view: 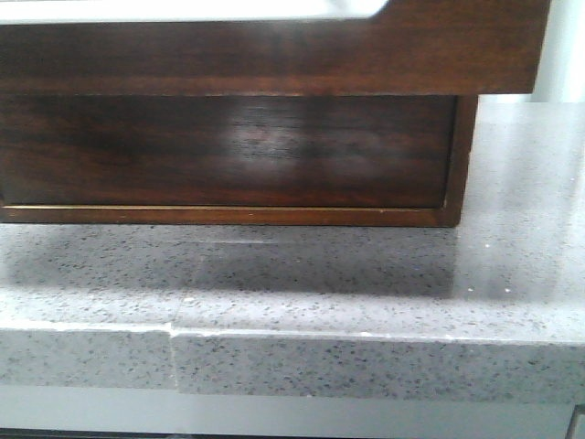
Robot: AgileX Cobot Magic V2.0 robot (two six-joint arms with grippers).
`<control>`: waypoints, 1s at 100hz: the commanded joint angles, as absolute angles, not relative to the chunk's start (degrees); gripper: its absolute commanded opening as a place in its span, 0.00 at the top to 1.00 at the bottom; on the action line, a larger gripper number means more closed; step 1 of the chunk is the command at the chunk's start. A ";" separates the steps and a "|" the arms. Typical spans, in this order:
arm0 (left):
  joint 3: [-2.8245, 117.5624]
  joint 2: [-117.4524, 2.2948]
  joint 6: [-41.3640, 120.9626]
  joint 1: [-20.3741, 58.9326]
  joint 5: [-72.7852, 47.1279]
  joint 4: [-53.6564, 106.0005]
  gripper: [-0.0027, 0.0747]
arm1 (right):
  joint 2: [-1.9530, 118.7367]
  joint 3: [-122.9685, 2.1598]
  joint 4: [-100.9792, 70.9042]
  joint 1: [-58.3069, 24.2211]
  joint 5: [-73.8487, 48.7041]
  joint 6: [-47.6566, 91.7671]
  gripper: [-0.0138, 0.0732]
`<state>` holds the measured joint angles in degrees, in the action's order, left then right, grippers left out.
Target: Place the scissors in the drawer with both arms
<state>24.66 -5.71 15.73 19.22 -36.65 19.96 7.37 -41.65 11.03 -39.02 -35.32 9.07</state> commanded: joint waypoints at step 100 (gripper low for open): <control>-0.96 2.27 1.46 10.19 -12.58 0.65 0.95 | 8.44 -42.76 12.04 -38.63 -31.15 8.86 0.89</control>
<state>0.22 0.31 2.12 9.74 -15.58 0.90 7.37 -41.55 11.11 -39.02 -35.53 9.07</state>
